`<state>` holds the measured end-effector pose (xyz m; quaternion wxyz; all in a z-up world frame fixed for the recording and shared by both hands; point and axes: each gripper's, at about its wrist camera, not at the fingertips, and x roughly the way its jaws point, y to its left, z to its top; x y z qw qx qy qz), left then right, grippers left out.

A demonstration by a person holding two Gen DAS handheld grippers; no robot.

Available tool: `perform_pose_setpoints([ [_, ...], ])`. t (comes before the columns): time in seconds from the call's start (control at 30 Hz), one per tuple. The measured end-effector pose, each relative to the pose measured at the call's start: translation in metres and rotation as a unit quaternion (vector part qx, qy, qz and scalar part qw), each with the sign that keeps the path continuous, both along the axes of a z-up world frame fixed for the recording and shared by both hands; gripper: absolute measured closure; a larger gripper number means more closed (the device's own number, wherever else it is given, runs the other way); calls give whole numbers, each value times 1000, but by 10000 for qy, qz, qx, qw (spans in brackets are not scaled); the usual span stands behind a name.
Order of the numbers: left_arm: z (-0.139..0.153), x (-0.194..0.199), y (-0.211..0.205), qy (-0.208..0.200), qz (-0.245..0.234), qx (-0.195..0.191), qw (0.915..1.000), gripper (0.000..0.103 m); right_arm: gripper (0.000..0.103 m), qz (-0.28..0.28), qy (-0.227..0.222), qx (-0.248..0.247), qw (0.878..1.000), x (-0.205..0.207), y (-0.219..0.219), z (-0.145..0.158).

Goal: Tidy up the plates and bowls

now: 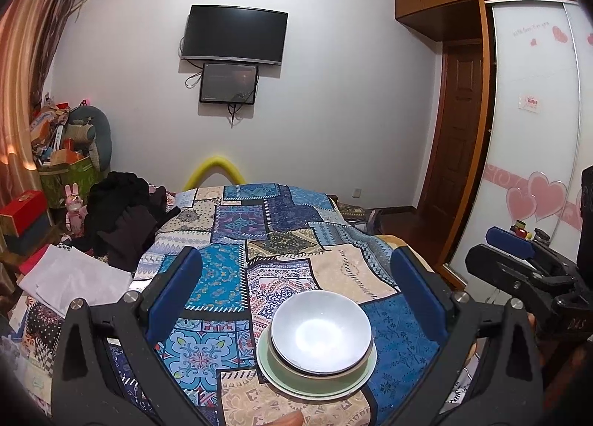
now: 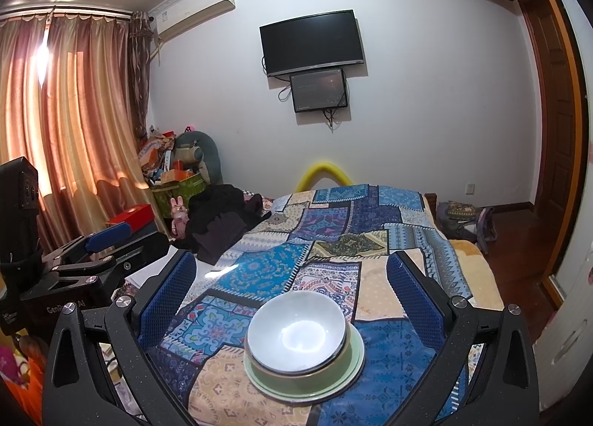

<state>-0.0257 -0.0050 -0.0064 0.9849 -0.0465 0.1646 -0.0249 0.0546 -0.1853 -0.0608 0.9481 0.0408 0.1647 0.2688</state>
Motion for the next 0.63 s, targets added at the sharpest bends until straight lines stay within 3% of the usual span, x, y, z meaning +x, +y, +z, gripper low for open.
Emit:
perform_pose_setpoints([
  [0.33, -2, 4, 7, 147, 2, -243, 9996, 0, 0, 15, 11, -43, 10000, 2, 0, -2],
  [0.63, -2, 2, -2, 77, -30, -52, 10000, 0, 0, 31, 27, -69, 10000, 4, 2, -4],
])
